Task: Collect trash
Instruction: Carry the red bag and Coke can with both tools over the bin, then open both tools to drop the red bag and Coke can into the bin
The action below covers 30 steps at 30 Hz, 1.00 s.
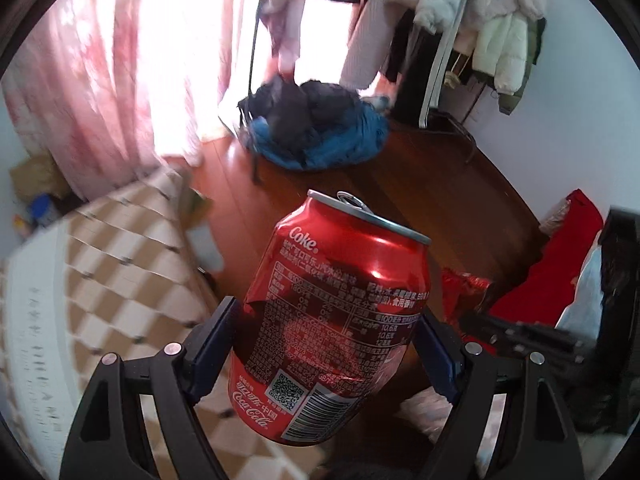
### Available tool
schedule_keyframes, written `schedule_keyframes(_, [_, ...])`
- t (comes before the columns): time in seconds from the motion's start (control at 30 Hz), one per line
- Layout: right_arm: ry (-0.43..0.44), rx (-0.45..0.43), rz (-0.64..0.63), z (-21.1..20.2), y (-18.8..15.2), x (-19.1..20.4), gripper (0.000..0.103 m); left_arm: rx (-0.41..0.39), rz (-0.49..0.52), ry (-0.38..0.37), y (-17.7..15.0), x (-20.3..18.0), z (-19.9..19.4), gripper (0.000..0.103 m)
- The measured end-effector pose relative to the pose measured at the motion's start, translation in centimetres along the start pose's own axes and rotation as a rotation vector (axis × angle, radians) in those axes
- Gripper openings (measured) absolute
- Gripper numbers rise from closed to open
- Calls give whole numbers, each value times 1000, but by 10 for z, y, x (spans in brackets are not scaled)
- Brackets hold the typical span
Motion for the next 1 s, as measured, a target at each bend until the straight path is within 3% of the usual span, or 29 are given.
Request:
schedule_keyframes(0.43, [-49, 213, 114, 163, 30, -77, 9, 300, -181, -150, 3, 12, 196, 82])
schedule_keyframes(0.73, [-70, 313, 142, 245, 25, -101, 10, 446, -224, -126, -21, 30, 257, 84])
schedule_keyframes(0.8, [-59, 327, 143, 253, 23, -104, 12, 455, -218, -118, -24, 30, 257, 96])
schedule_keyframes(0.83, [-58, 330, 141, 256, 22, -104, 19, 455, -221, -120, -24, 32, 256, 98])
schedule_keyframes(0.9, [-70, 329, 136, 256, 21, -105, 56, 445, -222, -112, -24, 33, 250, 99])
schedule_keyframes(0.93, [-82, 326, 134, 256, 20, -103, 87, 438, -218, -99, -24, 33, 245, 99])
schedule_keyframes(0.97, [-94, 315, 136, 254, 20, -101, 95, 433, -213, -86, -24, 34, 241, 99])
schedule_keyframes(1.0, [-102, 307, 129, 251, 19, -100, 95, 427, -211, -75, -25, 35, 235, 99])
Point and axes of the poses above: each gripper's, at about its wrist camera, not at the fingertips, and z roughly the way its jaws point, x to its left, y to its top, the point moved 1 cm from there along z, roughly the way its jaws point, and after that the axes turned 12 degrees about z, right-handed, at the moved point
